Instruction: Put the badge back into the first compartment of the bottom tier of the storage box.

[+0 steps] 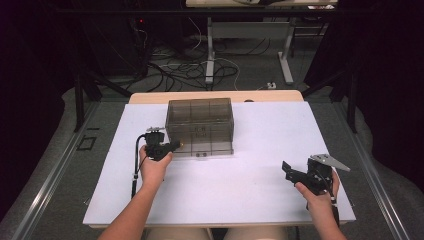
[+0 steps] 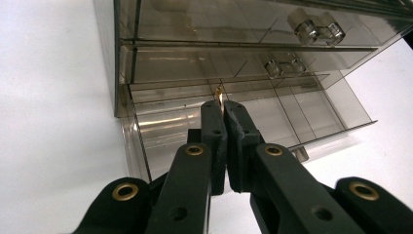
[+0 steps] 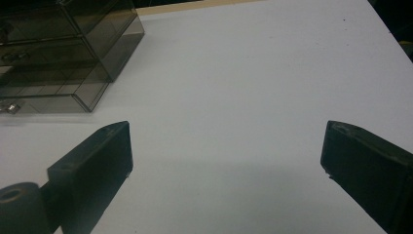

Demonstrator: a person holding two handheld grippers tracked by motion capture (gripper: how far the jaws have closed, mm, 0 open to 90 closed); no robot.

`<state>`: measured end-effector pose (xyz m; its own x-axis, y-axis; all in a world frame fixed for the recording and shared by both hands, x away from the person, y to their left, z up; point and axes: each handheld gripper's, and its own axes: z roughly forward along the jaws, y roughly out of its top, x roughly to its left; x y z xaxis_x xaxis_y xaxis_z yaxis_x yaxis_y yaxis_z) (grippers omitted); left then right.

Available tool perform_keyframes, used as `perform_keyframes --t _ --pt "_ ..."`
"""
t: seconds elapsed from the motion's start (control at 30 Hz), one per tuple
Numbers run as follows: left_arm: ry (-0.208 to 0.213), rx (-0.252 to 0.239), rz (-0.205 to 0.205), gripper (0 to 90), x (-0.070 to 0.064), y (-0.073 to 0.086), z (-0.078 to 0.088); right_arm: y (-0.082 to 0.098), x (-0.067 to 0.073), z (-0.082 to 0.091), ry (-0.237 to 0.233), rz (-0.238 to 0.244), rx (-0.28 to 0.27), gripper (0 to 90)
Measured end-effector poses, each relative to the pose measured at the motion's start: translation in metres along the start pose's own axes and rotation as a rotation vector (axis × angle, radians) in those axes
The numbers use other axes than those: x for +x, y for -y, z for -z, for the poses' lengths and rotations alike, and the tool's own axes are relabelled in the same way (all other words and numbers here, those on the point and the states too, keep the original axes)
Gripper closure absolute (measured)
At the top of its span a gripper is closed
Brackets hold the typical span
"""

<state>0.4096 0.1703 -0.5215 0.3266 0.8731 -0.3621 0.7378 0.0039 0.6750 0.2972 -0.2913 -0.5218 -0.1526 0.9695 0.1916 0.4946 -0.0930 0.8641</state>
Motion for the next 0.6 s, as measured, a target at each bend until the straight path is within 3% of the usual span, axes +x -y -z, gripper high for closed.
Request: perform_keyframes --t 0.17,0.2,0.3,0.53,0.6 --pt "-0.004 -0.004 0.003 88.3 -0.0017 0.0008 -0.0035 -0.0002 -0.0004 -0.0001 0.0 0.007 0.001 4.3" --pt "-0.005 0.0 0.004 88.3 -0.0022 0.0007 -0.0039 -0.0009 -0.0005 0.0017 0.001 0.01 0.025 4.3" --pt "-0.002 0.009 0.004 88.3 -0.0028 0.0011 -0.0051 -0.0001 0.0 0.0 -0.001 0.0 0.0 4.4" --pt "-0.01 0.013 -0.005 88.2 -0.0055 0.0021 -0.0091 0.0 -0.0003 0.0001 0.0 0.002 0.001 4.3" --pt "-0.004 0.019 -0.001 88.1 -0.0059 0.0023 -0.01 -0.0007 -0.0008 0.0016 0.0 0.009 0.023 4.3"
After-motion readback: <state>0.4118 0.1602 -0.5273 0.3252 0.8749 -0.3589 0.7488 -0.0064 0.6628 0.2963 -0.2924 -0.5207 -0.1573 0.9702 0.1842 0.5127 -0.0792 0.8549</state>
